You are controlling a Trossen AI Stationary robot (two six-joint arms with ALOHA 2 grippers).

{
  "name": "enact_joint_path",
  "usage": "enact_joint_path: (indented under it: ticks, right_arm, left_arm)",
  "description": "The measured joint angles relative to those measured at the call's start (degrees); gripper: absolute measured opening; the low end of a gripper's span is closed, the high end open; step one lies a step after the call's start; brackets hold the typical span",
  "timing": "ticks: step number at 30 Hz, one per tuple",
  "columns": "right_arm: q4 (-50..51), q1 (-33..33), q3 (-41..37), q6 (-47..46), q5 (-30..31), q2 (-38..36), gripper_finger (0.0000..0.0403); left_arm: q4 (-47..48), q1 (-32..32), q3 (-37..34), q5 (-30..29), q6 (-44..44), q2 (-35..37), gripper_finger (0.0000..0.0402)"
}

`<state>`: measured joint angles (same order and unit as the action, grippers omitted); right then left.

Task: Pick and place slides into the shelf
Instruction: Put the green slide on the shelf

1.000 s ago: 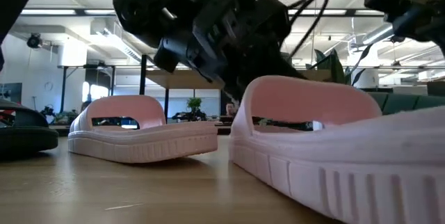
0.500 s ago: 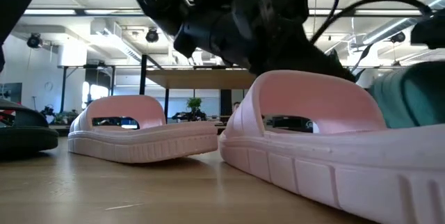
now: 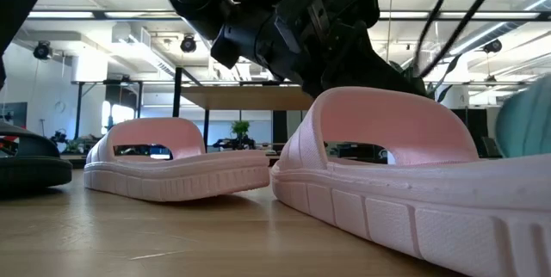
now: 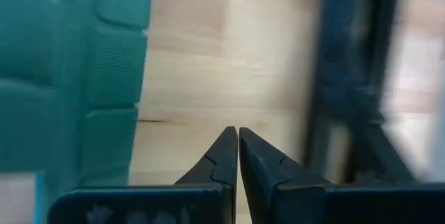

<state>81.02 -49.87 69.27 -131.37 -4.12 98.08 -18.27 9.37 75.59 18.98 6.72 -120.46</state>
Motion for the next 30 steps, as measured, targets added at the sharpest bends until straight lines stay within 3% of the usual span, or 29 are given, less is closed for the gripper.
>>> enact_joint_path:
  ticks: [4,8,15,18,21,25,30]
  right_arm:
    - [9.6,-0.87,7.7,-0.03,0.74,-0.1,0.0009]
    - [6.98,-0.69,11.41,1.79,5.82,-1.68,0.0009]
    - [3.93,-2.47,13.78,7.48,7.42,0.58,0.002]
    - [0.03,-3.53,13.75,12.14,8.56,1.91,0.0049]
    - [-1.83,-3.43,14.46,19.21,8.83,3.47,0.0091]
    - [-1.35,-3.49,15.64,28.77,8.39,5.27,0.0152]
    - [3.48,-3.77,15.63,34.34,8.68,7.0,0.0213]
  left_arm:
    - [0.83,0.0,0.07,0.02,0.02,0.21,0.0]
    - [1.58,0.0,0.1,0.5,0.37,0.77,0.0]
    - [18.33,0.09,-0.94,2.99,-4.72,7.88,0.0]
    - [27.41,0.13,-3.06,1.82,-10.48,12.61,0.0]
    - [31.66,0.24,-7.07,-3.19,-13.89,18.21,0.0]
    - [32.71,0.35,-14.0,-10.58,-14.58,26.35,0.0]
    - [32.37,0.87,-22.81,-17.48,-11.47,36.86,0.0]
